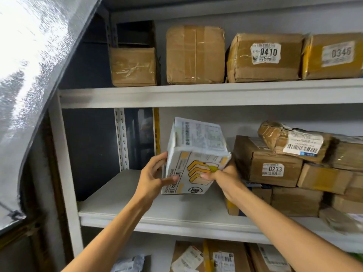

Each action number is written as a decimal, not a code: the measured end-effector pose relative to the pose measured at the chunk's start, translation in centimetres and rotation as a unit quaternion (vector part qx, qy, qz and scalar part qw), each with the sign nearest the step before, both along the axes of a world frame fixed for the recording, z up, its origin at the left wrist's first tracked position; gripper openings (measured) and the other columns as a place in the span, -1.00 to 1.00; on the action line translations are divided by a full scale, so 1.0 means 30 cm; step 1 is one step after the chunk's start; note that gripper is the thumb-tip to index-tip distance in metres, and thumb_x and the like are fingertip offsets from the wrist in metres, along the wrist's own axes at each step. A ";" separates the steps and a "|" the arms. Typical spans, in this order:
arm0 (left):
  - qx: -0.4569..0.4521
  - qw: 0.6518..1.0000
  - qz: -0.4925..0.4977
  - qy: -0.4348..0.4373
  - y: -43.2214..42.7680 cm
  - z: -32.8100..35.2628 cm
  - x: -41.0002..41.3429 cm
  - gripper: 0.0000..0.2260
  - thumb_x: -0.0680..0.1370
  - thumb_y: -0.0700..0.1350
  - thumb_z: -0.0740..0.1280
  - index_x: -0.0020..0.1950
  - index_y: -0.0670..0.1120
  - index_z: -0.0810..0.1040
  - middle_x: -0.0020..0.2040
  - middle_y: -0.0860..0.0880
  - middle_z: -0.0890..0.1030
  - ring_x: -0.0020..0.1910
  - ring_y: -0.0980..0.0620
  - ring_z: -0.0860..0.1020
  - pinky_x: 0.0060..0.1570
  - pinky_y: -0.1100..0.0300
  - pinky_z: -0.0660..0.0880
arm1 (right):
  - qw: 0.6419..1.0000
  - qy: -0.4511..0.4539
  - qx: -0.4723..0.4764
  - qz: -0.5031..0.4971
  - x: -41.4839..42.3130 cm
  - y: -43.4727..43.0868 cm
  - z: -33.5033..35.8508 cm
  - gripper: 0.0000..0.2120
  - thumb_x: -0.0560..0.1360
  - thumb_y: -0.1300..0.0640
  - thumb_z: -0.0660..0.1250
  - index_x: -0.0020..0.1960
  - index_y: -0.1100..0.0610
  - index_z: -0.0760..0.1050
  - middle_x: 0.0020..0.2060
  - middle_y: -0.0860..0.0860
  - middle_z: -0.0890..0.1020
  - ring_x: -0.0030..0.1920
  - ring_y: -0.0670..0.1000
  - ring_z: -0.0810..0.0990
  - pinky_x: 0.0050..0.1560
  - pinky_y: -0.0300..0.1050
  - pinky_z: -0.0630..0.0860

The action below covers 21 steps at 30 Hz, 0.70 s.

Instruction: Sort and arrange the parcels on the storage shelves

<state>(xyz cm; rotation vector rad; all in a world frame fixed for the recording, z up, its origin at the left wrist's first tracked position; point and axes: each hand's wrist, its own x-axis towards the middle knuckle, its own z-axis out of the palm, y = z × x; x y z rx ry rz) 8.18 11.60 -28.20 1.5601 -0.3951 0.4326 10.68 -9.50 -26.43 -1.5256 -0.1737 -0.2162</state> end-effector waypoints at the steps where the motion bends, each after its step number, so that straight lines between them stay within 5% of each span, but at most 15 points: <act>1: 0.005 1.000 -0.003 -0.003 -0.006 -0.003 -0.009 -0.29 0.32 -0.42 0.50 0.37 0.07 0.45 0.32 0.04 0.53 0.35 -0.01 0.45 0.00 0.08 0.61 | 0.999 0.017 0.047 0.010 0.004 -0.004 -0.001 -0.45 0.30 0.52 0.46 0.22 0.24 0.41 0.02 0.07 0.66 0.03 0.04 0.64 -0.01 -0.08 0.61; 5: 0.037 0.999 0.021 0.008 -0.023 0.004 -0.051 -0.24 0.36 -0.40 0.48 0.36 0.26 0.43 0.51 0.16 0.24 0.52 0.18 -0.01 0.29 -0.15 0.37 | 0.986 0.062 0.154 0.034 0.007 -0.009 0.004 -0.57 0.41 0.49 0.35 0.23 0.27 0.36 0.07 0.16 0.63 0.15 0.17 0.58 0.17 0.12 0.48; 8: 0.041 0.999 -0.020 0.002 -0.013 0.008 -0.064 -0.30 0.42 -0.38 0.43 0.38 0.25 0.41 0.50 0.13 0.28 0.45 0.18 0.22 0.15 -0.03 0.53 | 0.979 0.070 0.188 0.040 0.017 -0.002 -0.002 -0.56 0.42 0.52 0.30 0.23 0.23 0.38 0.09 0.15 0.63 0.24 0.18 0.54 0.28 0.11 0.43; 11: 0.027 0.996 -0.082 -0.007 0.004 0.004 -0.060 -0.37 0.53 -0.36 0.31 0.49 0.13 0.30 0.43 0.04 0.44 0.32 -0.01 0.50 0.09 -0.09 0.58 | 0.980 0.061 0.185 0.046 -0.003 0.012 0.003 -0.26 0.41 0.51 0.33 0.50 0.12 0.20 0.29 0.07 0.52 0.39 0.08 0.39 0.42 0.06 0.29; 15: -0.134 0.978 -0.138 0.082 0.037 -0.008 -0.038 -0.49 0.59 -0.36 0.14 0.46 0.08 0.34 0.26 -0.06 0.60 0.14 -0.07 0.62 -0.04 0.04 0.62 | 0.994 -0.056 0.024 0.091 -0.095 -0.011 0.051 -0.44 0.41 0.31 0.40 0.35 -0.04 0.46 0.03 -0.14 0.62 0.10 -0.21 0.55 0.03 -0.31 0.47; 18: -0.207 0.954 -0.151 0.154 0.064 -0.038 -0.025 -0.57 0.62 -0.31 0.11 0.37 0.11 0.41 0.14 -0.09 0.65 -0.02 -0.05 0.67 -0.20 0.07 0.63 | 0.972 -0.140 -0.136 0.131 -0.130 -0.038 0.072 -0.39 0.30 0.08 0.38 0.36 -0.12 0.47 0.25 -0.14 0.50 0.25 -0.28 0.42 0.28 -0.33 0.29; 21: -0.218 0.947 -0.153 0.181 0.075 -0.045 -0.025 -0.61 0.63 -0.26 0.11 0.33 0.14 0.43 0.07 -0.08 0.67 -0.10 -0.03 0.68 -0.26 0.08 0.62 | 0.957 -0.163 -0.183 0.154 -0.132 -0.045 0.068 -0.30 0.27 0.01 0.41 0.39 -0.23 0.39 0.42 -0.19 0.35 0.42 -0.24 0.26 0.40 -0.19 0.16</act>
